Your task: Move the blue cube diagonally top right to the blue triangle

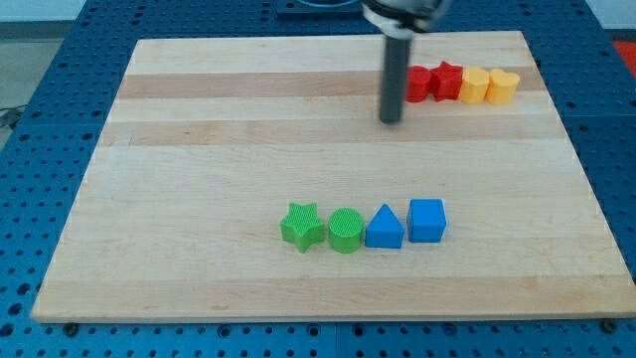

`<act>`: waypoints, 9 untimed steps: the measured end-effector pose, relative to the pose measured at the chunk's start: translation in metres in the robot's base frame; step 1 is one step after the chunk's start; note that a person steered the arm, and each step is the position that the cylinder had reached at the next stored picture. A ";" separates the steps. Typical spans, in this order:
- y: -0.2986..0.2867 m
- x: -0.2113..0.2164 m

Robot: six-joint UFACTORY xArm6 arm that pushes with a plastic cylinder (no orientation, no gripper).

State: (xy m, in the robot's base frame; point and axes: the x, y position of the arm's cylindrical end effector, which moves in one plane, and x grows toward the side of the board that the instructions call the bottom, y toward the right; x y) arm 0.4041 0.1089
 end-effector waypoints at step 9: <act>0.040 0.203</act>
State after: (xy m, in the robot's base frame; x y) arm 0.6074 0.1485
